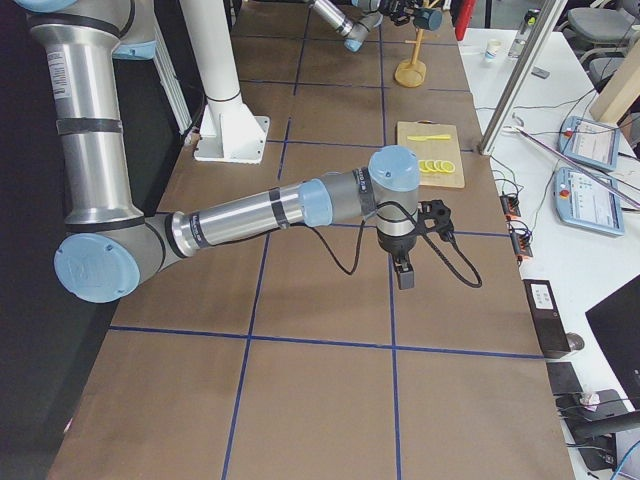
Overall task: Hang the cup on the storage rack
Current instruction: 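Lower the mug handle onto the rack peg with the left gripper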
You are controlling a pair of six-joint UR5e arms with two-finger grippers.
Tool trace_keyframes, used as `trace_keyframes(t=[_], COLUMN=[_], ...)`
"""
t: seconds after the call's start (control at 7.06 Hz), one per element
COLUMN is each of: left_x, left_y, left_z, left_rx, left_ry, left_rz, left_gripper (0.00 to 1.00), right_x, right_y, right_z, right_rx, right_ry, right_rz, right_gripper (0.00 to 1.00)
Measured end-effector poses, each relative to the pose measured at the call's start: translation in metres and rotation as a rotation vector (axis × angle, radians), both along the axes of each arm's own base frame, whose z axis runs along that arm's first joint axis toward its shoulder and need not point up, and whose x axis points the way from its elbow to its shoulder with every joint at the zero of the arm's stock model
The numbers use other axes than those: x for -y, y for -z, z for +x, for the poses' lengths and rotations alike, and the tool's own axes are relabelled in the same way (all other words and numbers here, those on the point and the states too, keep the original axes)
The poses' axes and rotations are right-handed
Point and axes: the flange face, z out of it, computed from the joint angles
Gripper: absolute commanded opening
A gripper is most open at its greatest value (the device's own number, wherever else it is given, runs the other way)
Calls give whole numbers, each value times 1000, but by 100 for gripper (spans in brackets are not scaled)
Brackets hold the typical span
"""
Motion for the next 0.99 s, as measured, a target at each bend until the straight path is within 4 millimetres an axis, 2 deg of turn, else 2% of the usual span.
trace_keyframes(t=[0.43,0.57,0.71,0.85,0.99], left_x=[0,0,0,0,0], left_y=[-6,-8,-10,-11,-11], left_z=[1,1,1,1,1], left_rx=[6,9,11,13,14], left_ry=[-2,-2,-2,-2,-2], left_rz=[-12,-17,-21,-24,-26], left_gripper=[8,13,21,37,44], right_x=[0,0,0,1,1], right_y=[0,1,1,2,2], right_z=[0,0,0,0,0], right_rx=[0,0,0,0,0], right_ry=[0,0,0,0,0], right_rz=[1,2,3,3,4], right_gripper=[100,100,100,100,100])
